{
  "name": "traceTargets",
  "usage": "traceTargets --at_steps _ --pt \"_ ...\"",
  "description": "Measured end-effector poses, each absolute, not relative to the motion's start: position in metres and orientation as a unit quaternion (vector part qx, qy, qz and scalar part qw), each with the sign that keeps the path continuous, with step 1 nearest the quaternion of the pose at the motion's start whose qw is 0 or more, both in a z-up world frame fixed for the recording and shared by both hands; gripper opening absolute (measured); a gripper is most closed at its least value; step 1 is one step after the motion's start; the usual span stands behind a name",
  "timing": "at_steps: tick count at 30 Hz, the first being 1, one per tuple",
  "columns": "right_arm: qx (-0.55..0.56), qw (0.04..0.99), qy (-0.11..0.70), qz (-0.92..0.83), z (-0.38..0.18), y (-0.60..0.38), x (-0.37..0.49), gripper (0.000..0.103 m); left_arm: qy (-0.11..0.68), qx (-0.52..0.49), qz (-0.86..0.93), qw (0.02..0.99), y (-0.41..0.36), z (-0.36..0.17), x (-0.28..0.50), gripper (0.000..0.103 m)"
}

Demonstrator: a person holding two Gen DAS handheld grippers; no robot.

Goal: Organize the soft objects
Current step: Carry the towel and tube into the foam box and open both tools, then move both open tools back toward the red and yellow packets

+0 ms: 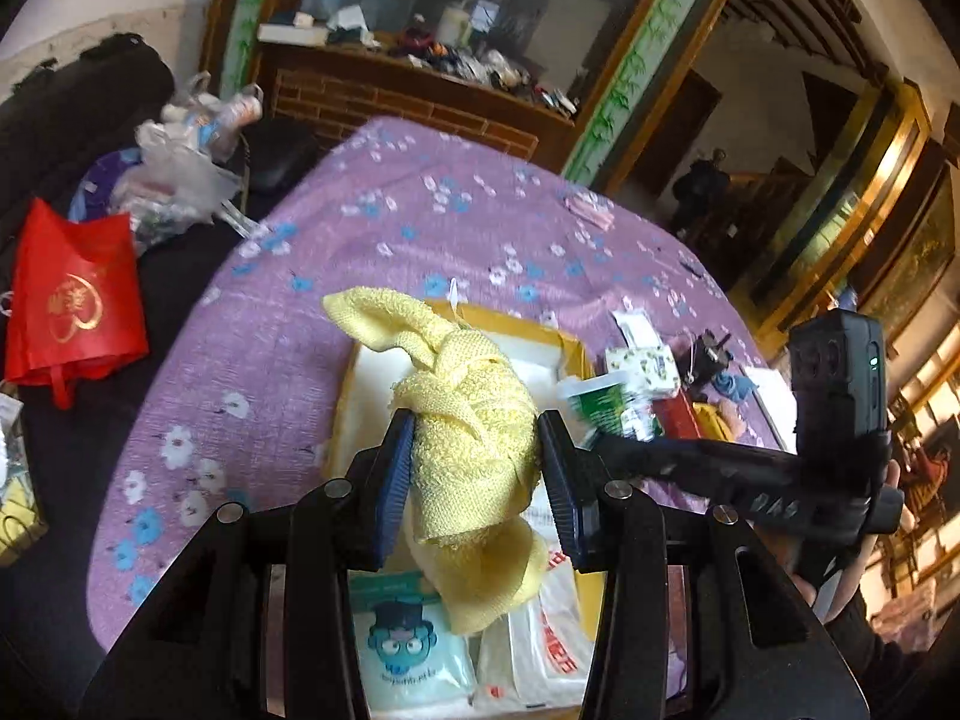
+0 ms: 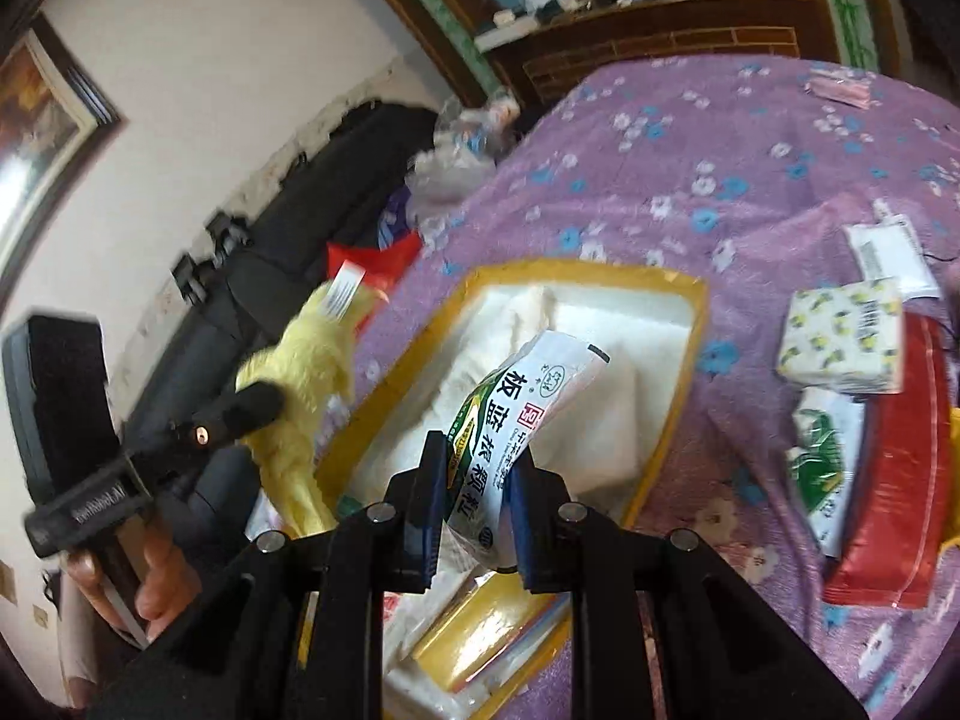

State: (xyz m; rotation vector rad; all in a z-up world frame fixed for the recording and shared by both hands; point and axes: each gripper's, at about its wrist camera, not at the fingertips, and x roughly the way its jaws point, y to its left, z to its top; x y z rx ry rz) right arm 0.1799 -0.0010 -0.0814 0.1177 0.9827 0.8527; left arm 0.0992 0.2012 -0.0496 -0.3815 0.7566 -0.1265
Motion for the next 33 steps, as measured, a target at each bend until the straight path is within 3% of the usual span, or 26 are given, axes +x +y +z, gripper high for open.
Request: traceTargets --at_steps 14,16,20,24,33 --pt "0.055 0.798 0.471 0.371 -0.095 0.008 0.195 0.022 0.422 -0.135 -0.102 0.891 0.175 -0.069 0.168 0.041" --pt "0.067 0.795 0.470 0.378 -0.094 0.005 0.194 0.029 0.442 -0.141 -0.090 0.881 0.178 -0.080 0.174 0.042" --pt "0.091 0.801 0.448 0.388 -0.083 -0.007 0.187 0.062 0.465 -0.229 -0.100 0.849 0.194 -0.090 0.169 0.042" --pt "0.098 0.814 0.426 0.382 -0.068 -0.028 0.166 0.063 0.406 -0.255 -0.076 0.874 0.198 -0.062 0.137 0.067" --pt "0.108 0.828 0.443 0.326 -0.100 -0.112 0.112 0.063 0.373 -0.198 -0.086 0.902 0.108 -0.036 0.065 0.067"
